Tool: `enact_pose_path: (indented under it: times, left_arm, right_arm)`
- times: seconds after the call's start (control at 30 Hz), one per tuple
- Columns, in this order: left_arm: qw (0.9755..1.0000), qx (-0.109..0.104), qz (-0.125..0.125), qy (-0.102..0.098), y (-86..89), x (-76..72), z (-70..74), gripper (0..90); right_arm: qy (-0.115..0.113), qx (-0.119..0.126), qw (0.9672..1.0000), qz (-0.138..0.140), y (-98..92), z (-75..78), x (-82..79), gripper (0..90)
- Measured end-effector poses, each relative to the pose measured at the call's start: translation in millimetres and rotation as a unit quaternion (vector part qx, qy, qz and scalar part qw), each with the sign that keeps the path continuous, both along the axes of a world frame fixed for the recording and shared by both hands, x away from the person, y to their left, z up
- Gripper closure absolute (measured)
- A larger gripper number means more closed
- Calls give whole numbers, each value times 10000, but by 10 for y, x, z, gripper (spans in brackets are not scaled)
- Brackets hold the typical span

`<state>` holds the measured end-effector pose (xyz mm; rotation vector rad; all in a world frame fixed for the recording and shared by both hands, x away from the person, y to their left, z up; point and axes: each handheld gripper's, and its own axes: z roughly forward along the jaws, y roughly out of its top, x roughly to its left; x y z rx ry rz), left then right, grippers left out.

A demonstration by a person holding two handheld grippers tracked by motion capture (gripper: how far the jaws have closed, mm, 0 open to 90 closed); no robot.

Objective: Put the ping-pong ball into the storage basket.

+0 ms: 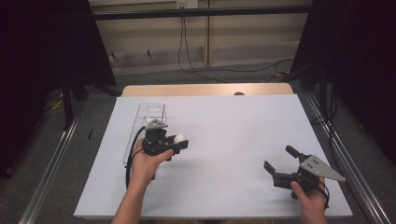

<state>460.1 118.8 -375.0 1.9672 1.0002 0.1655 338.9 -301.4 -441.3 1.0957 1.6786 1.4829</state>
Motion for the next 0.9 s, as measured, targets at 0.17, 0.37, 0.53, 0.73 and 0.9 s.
enact_pose_path:
  times: [0.17, 0.37, 0.53, 0.73, 0.9]
  left_arm:
    - [10000, -65, 55, 15, 28, -1, 12, 511]
    - [9999, -14, 103, -22, 77, 9, 22, 511]
    - [9999, 29, 144, -35, 113, 12, 31, 512]
    - [9998, 14, 213, -45, 147, 11, 44, 511]
    - [9997, 61, 243, -80, 175, 12, 48, 512]
  right_arm:
    - [-10, -3, 10000, -5, 0, 1, -2, 8]
    - [-16, 36, 10000, -24, -5, 3, 3, 8]
    - [-14, 5, 10000, -29, -6, 2, 0, 9]
    - [-15, 7, 10000, -20, -4, 2, 1, 8]
    - [-14, 10, 10000, -20, -3, 2, 1, 9]
